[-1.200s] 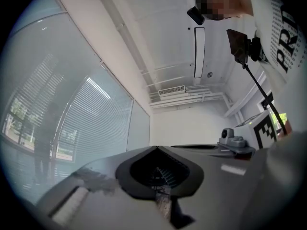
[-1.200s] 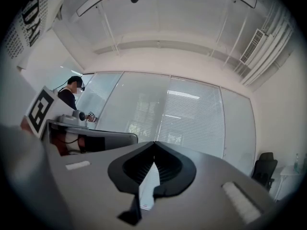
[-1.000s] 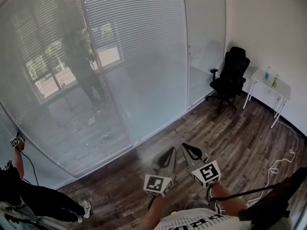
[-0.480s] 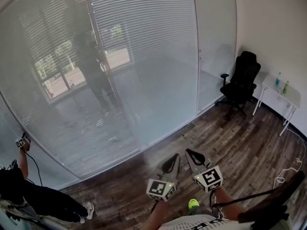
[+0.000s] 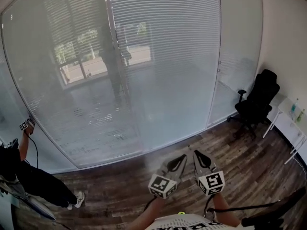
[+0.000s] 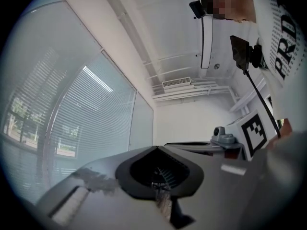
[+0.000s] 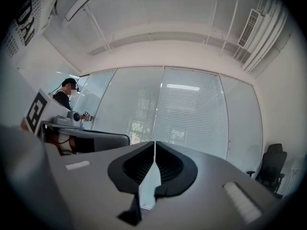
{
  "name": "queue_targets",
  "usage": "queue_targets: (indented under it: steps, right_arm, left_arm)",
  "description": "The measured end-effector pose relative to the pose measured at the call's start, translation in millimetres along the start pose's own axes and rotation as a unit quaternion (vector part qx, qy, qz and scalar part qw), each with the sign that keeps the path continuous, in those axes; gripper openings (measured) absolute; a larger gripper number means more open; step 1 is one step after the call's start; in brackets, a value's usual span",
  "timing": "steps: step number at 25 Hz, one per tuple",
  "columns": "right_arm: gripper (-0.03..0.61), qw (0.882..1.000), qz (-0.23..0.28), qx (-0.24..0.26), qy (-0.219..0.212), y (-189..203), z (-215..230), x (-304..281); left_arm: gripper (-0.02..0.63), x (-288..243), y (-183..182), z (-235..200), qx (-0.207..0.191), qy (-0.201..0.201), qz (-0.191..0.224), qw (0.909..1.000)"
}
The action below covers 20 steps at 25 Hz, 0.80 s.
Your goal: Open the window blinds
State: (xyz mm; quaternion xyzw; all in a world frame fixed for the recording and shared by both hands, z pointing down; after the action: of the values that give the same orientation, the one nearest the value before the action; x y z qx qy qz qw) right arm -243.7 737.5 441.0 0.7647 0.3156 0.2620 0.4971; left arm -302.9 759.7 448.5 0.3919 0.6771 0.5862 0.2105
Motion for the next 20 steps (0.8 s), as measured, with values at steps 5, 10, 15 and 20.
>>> queue_targets:
  steps: [5,10,15,20]
  right_arm:
    - [0.006,1.000,0.001,0.012,0.001,8,28,-9]
    - [0.006,1.000,-0.003,-0.005,0.014,39,80,-8]
    - [0.006,1.000,-0.008,-0.003,0.018,48,105,-5]
    - [0.006,1.000,-0.012,-0.011,0.018,60,123,-16]
  left_arm:
    - [-0.006,-28,-2,-6,-0.008,0.000,0.018,0.9998]
    - [-0.006,-81,14,-8,-0.020,-0.014,0.020,0.9995]
    - [-0.006,-113,14,2,-0.020,-0.001,0.022,0.9996]
    - [-0.006,-141,22,-4,-0.014,0.007,0.011,0.9998]
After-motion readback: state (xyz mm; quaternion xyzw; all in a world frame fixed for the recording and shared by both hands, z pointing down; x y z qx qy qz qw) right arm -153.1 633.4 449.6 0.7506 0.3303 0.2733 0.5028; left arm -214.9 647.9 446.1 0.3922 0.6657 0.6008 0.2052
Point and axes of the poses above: the fingertips, and each gripper's own axes: x backward along the fingers, z to its right, y out of its underside, the point moved 2 cm from there along x, backward along the fingers, and after that the axes turned 13 degrees about x, right-handed, at the moved point
